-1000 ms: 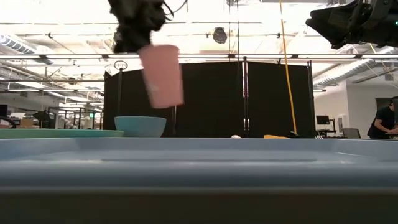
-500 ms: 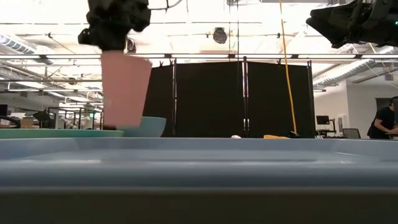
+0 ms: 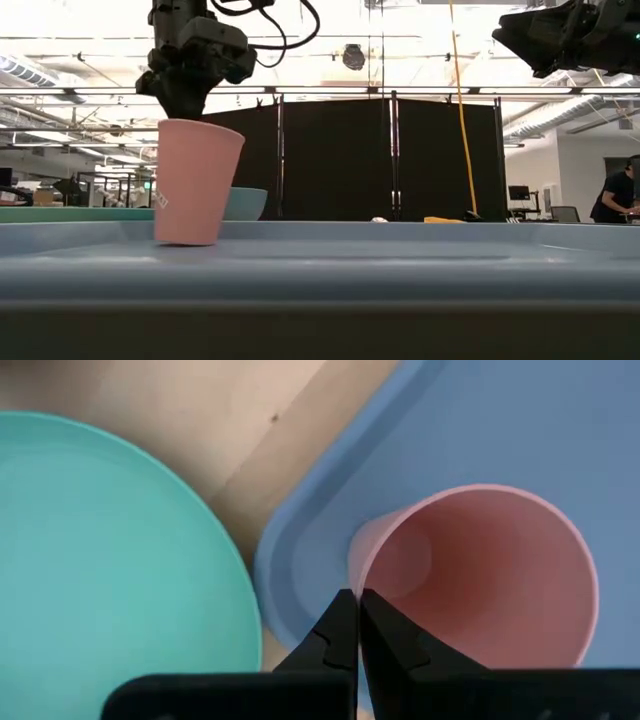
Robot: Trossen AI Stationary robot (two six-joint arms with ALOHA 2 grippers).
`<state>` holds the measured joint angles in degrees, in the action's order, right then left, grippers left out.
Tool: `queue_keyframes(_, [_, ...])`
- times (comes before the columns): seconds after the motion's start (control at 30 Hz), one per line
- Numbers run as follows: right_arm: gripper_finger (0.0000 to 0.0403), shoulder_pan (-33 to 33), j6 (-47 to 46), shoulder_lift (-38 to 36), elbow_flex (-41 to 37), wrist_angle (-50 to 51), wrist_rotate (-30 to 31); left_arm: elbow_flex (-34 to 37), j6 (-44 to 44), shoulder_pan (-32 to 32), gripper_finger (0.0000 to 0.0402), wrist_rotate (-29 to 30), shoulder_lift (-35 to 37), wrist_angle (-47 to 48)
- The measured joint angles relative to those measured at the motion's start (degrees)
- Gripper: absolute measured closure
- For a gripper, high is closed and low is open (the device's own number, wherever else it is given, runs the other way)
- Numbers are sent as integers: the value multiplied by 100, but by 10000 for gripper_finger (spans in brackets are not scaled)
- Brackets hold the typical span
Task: Set up tray
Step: Put the pink cup on the blue tray, then put the light blue plate on the blue tray to the bottom right of the pink cup
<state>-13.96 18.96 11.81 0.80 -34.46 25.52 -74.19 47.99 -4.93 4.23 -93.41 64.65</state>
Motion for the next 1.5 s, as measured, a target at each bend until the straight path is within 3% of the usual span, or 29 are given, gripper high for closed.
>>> queue_keyframes(0.5, [229,-1,15,0,0,0,-2,0,-127,-50,288,91,-7,-2])
queue_keyframes(0.83, [229,-2,15,0,0,29,-4,0,-19,-177,280,1254,806,746])
queue_keyframes(1.07, [229,-1,17,0,0,43,-4,363,366,-602,280,796,958,1705])
queue_keyframes(1.2, [229,0,28,0,0,42,-4,925,316,-819,279,360,957,1516])
queue_keyframes(1.5, [229,-1,36,-2,2,41,-7,1980,205,-1064,279,81,957,388])
